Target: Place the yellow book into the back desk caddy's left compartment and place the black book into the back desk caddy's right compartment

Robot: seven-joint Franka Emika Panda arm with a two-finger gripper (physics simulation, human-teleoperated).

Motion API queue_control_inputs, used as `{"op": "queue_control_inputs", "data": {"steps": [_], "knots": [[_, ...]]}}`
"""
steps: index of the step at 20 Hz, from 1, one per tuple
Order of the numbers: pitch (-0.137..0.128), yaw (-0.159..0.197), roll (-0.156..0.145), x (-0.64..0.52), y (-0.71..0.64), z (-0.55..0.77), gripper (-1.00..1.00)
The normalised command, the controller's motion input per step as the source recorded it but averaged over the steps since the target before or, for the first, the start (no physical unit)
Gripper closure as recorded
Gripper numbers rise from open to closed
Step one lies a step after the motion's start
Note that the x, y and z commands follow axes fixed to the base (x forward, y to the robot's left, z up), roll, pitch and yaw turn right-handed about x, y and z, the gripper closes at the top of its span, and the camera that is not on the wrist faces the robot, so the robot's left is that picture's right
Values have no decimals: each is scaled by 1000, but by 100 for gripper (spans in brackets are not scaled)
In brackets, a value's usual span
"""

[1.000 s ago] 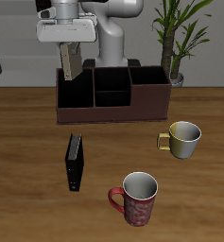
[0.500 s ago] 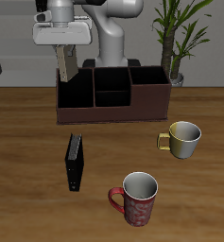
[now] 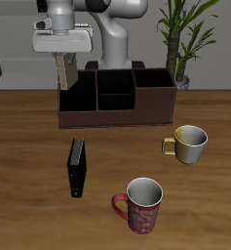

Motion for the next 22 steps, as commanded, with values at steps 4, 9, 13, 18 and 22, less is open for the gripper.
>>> {"op": "queue_control_inputs", "data": {"steps": [4,9,13,18,22], "knots": [[15,-24,-8,17,33,-143,100],[27,-23,20,-50,71,-141,100],[16,-1,26,-101,116,-173,100],[-15,6,-3,-41,72,-101,100],[-29,31,-46,-4,7,-187,100]]}}
